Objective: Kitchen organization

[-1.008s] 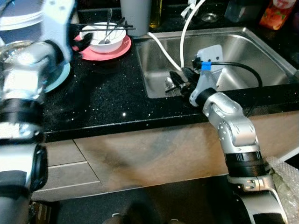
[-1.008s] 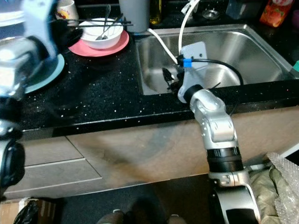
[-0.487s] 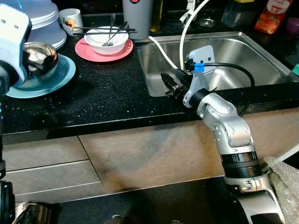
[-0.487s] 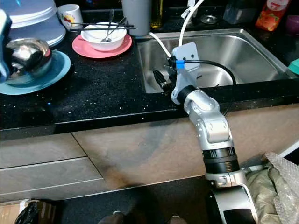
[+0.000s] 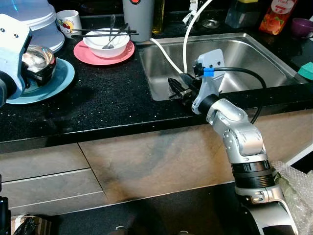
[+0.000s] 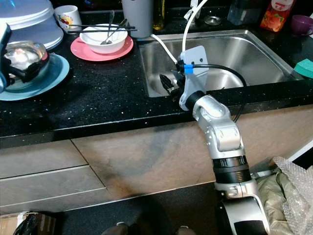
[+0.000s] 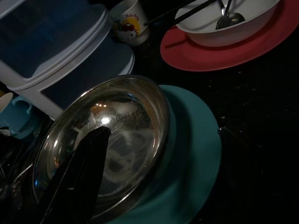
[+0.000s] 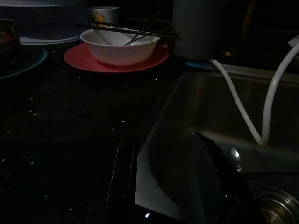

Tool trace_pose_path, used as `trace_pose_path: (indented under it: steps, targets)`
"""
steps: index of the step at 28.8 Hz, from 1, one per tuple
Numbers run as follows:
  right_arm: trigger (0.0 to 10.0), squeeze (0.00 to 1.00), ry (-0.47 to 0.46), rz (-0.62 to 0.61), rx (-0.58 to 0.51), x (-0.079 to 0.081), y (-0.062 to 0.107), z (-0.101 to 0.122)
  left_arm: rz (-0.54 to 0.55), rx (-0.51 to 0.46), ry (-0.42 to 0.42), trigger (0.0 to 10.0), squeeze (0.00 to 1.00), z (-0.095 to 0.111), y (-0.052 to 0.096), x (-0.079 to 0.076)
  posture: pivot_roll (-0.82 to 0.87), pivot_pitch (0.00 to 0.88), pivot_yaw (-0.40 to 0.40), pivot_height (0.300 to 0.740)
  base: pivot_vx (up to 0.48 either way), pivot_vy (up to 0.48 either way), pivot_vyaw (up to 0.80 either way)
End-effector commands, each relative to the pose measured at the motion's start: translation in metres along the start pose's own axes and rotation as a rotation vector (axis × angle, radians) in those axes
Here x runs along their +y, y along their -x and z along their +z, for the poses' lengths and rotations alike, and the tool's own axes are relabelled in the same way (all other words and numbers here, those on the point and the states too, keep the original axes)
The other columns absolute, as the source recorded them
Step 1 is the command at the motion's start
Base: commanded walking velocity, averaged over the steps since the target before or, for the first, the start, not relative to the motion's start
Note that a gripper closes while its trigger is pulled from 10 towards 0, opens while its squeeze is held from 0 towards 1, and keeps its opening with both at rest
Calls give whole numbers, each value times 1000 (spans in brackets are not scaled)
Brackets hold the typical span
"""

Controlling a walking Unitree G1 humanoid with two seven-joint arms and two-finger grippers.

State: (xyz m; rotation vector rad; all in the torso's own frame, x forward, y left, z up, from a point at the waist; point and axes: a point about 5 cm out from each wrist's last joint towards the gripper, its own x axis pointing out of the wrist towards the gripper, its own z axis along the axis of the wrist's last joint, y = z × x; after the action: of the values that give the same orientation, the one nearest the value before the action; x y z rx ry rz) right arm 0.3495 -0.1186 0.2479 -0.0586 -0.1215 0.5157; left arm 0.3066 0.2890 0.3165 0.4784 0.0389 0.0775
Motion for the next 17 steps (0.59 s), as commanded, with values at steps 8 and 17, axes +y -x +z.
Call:
trace_pose_path:
  steps: [8,17]
  targets:
    - [10000,0,-3,23,11,5,2,-1,72,49,-89,10000,0,-4,3,14,61,150,-31,740,0,0,0]
    - [10000,0,-37,13,13,11,8,-4,143,-49,-167,10000,0,19,2,34,83,220,-9,740,0,0,0]
